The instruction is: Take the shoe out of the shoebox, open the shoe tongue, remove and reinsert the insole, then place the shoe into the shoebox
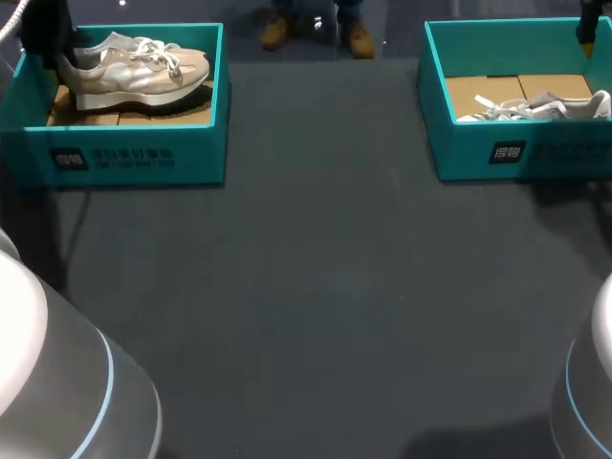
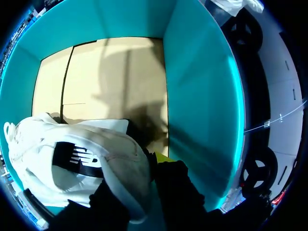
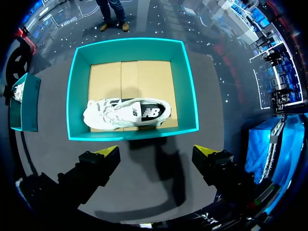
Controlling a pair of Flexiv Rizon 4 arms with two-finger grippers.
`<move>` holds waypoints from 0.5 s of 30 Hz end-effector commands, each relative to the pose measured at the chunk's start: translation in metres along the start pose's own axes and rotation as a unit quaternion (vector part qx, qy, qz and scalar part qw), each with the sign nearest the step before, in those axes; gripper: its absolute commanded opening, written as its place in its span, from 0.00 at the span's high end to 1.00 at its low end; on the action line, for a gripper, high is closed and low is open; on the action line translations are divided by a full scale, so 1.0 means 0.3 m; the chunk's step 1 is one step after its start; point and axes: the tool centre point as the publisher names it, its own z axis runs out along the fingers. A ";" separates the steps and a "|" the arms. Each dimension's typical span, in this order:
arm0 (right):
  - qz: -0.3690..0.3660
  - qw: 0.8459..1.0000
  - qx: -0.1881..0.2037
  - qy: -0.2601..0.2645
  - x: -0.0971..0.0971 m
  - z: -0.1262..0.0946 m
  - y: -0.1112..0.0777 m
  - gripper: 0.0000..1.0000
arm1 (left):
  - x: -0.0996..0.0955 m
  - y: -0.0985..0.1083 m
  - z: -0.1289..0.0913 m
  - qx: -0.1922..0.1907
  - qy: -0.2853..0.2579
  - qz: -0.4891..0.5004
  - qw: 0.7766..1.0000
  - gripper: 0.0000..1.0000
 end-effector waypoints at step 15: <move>0.000 1.000 0.000 0.000 0.000 0.000 0.000 0.00 | 0.041 -0.033 -0.158 -0.010 -0.031 0.007 0.999 1.00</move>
